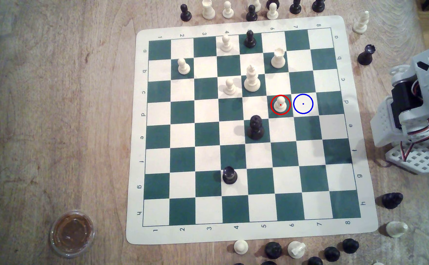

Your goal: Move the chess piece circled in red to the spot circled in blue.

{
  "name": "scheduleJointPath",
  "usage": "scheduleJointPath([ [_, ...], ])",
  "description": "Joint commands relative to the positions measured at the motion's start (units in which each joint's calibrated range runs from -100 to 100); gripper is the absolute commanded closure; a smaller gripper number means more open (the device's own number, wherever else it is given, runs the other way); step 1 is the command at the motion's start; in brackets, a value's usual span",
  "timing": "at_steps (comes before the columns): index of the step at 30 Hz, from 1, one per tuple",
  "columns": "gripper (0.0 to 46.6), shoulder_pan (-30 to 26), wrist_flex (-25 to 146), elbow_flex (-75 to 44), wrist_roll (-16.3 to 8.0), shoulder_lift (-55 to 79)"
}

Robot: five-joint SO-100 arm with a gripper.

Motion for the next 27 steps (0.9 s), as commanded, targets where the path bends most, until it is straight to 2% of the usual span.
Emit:
scheduleJointPath([
  [1, 46.4, 3.8, 5.7, -0.2, 0.1, -0.1],
  [3, 46.4, 5.0, 13.0, -2.5, 0.1, -0.1],
  [9, 46.4, 12.1, 53.6, -11.7, -0.1, -0.1],
  [14, 46.4, 15.1, 73.8, -15.7, -0.2, 0.0],
  [20, 46.4, 19.0, 100.8, -28.4, -0.3, 0.0],
  [21, 46.3, 19.5, 110.7, -31.9, -0.4, 0.4],
  [24, 46.3, 19.3, 116.9, -33.3, -0.5, 0.7],
  [25, 46.4, 19.0, 117.8, -33.3, -0.9, 0.8],
  [27, 46.4, 18.5, 124.9, -33.7, -4.9, 0.0],
])
